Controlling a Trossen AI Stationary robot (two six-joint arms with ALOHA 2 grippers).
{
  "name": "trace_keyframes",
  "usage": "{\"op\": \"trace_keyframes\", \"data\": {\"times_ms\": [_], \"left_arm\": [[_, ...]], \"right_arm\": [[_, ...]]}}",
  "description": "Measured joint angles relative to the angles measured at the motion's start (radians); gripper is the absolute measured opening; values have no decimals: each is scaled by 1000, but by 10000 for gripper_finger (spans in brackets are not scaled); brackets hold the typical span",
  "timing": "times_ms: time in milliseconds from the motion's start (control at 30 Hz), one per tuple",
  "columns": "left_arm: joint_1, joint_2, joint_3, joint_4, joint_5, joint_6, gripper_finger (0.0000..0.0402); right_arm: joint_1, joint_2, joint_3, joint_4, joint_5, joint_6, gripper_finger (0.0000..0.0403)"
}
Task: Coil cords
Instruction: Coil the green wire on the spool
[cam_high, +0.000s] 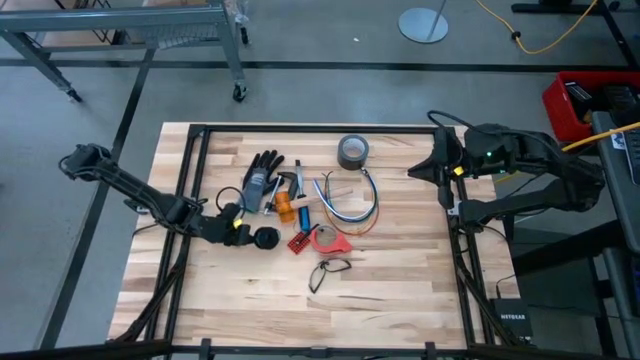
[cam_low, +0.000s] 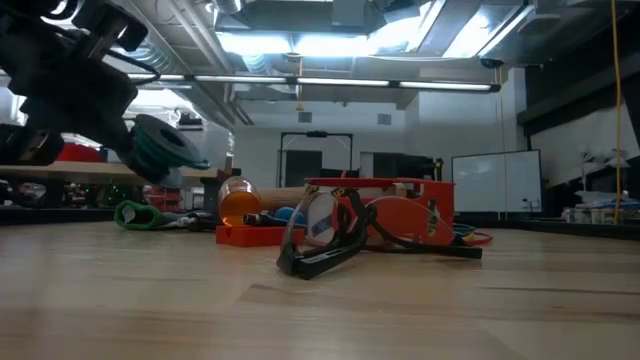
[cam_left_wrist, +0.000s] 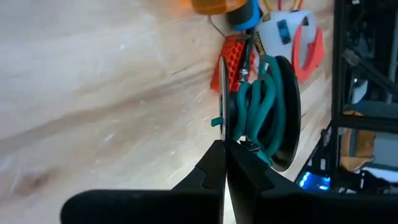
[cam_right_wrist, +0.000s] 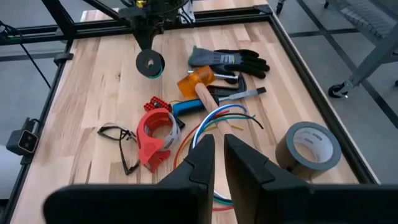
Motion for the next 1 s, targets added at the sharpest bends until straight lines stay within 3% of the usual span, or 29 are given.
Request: {"op": "trace_keyframes", "data": {"times_ms": [267, 667, 1000], "left_arm": [[-1, 147, 0, 13, 1, -131, 0], [0, 425, 2, 211, 49, -259, 1], [15, 461, 2, 261, 59, -252, 11]], "right_arm": [[0, 0, 0, -3, 0, -4, 40], [0, 0, 0, -3, 0, -27, 40], [0, 0, 0, -4, 0, -27, 40]]}}
